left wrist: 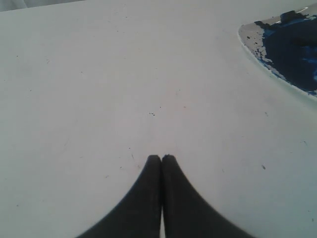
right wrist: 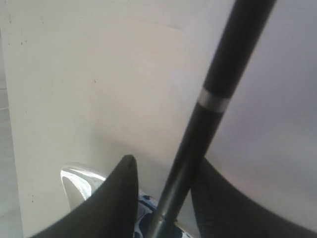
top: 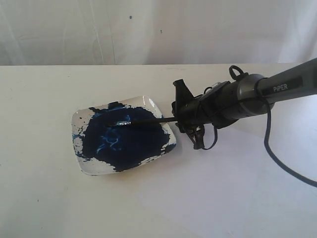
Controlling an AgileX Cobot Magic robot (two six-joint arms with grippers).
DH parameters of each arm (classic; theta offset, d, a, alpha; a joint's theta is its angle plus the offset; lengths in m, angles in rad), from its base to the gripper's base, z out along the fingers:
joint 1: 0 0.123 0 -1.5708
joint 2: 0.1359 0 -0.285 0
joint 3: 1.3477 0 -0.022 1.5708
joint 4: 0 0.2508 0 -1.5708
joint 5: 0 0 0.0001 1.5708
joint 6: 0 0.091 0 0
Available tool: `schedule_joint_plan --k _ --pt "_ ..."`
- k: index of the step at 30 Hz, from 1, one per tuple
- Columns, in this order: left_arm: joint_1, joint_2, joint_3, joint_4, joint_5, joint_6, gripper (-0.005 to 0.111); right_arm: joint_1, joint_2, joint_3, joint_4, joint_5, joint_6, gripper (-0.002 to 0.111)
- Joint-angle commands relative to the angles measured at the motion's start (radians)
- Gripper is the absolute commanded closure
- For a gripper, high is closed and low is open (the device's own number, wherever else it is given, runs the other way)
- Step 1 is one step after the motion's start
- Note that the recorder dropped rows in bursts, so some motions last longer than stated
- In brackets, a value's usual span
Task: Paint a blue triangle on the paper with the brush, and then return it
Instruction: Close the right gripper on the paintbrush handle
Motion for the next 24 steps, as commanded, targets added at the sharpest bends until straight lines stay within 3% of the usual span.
schedule_joint_plan --k 1,24 --pt "0.004 -0.002 0.003 -0.010 0.007 0.000 0.107 0.001 0.002 -0.006 -0.003 -0.032 0.038 0.074" --pt "0.004 -0.002 0.003 -0.010 0.007 0.000 0.107 0.001 0.041 -0.022 -0.003 -0.028 0.052 0.074"
